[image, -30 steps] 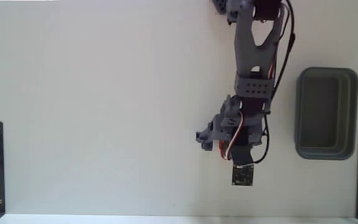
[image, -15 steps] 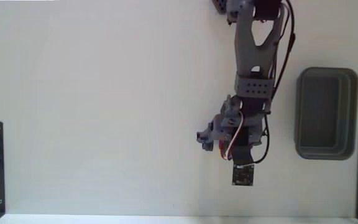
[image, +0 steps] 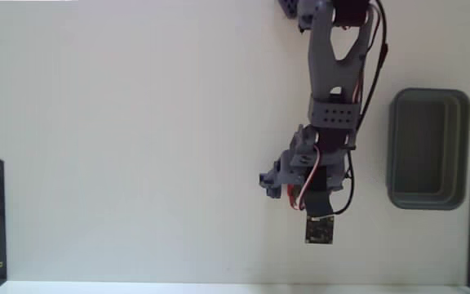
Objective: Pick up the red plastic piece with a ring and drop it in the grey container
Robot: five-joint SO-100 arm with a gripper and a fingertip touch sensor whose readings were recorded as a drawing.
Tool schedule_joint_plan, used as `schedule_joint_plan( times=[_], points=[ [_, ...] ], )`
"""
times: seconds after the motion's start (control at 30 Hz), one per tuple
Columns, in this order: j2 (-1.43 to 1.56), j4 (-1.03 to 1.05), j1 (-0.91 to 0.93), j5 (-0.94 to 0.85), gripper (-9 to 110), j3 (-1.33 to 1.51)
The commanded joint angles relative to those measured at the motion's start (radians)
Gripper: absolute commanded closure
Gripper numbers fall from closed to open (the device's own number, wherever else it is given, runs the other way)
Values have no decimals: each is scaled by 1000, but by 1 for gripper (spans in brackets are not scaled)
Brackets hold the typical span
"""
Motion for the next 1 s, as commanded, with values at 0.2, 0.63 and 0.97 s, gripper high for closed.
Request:
schedule_joint_plan(
  times=[0.2,0.63,0.97],
  points=[
    [26,-4,10,2,14,-8],
    [26,-4,10,2,18,-8],
    [26,-4,10,2,21,-8]
  ],
)
